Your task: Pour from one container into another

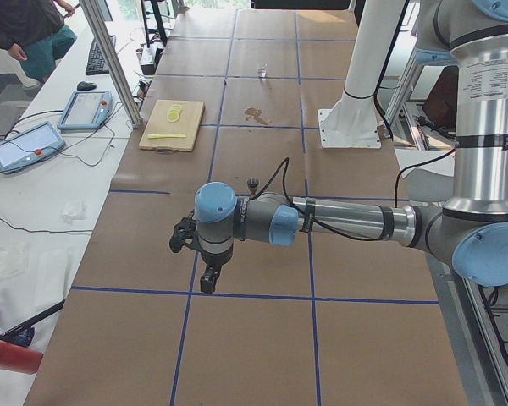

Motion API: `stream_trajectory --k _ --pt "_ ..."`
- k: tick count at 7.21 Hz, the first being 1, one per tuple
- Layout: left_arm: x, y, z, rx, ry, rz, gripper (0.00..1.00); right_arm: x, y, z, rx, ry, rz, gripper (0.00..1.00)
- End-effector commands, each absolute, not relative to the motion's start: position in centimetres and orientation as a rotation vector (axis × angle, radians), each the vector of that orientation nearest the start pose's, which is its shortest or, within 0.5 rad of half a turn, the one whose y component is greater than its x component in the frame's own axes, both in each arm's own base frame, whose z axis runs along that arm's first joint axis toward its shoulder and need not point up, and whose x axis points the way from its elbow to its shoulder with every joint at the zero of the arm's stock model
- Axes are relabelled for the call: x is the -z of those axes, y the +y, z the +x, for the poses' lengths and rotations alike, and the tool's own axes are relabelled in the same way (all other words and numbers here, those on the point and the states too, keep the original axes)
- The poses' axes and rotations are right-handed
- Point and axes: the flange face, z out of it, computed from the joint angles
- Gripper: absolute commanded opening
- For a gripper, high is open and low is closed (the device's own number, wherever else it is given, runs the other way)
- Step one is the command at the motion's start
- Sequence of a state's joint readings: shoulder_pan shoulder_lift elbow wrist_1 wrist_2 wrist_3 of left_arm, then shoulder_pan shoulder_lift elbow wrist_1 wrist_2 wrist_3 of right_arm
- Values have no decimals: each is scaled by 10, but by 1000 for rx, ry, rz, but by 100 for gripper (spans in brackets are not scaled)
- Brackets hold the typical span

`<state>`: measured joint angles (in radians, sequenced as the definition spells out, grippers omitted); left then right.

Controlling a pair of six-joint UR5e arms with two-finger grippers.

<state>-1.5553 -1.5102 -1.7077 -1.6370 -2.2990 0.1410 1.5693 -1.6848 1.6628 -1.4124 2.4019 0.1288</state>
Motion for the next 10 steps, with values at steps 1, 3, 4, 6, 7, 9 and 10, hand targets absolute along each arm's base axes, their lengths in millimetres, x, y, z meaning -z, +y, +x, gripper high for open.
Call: stream_trajectory --k 1,3,4,6,7,9,10 --pt "-621 -476 -60 -196 721 171 100 -650 -451 59 -66 -835 67 100" --pt "-635 -474 -60 -185 723 146 100 -651 -449 59 -68 -835 64 100" --pt "-636 -475 -59 -185 723 145 100 -653 -448 59 -70 -835 60 100" --pt "-635 -475 -59 -159 725 139 100 -652 -448 59 -68 -833 61 100" --pt "-634 -477 -60 -156 724 157 100 -652 -448 59 -70 -833 60 100" --pt "-638 -477 -60 -148 724 159 100 -653 -448 59 -71 -833 57 100" --pt "-634 -477 -60 -78 729 141 100 -653 -448 59 -70 -833 59 100"
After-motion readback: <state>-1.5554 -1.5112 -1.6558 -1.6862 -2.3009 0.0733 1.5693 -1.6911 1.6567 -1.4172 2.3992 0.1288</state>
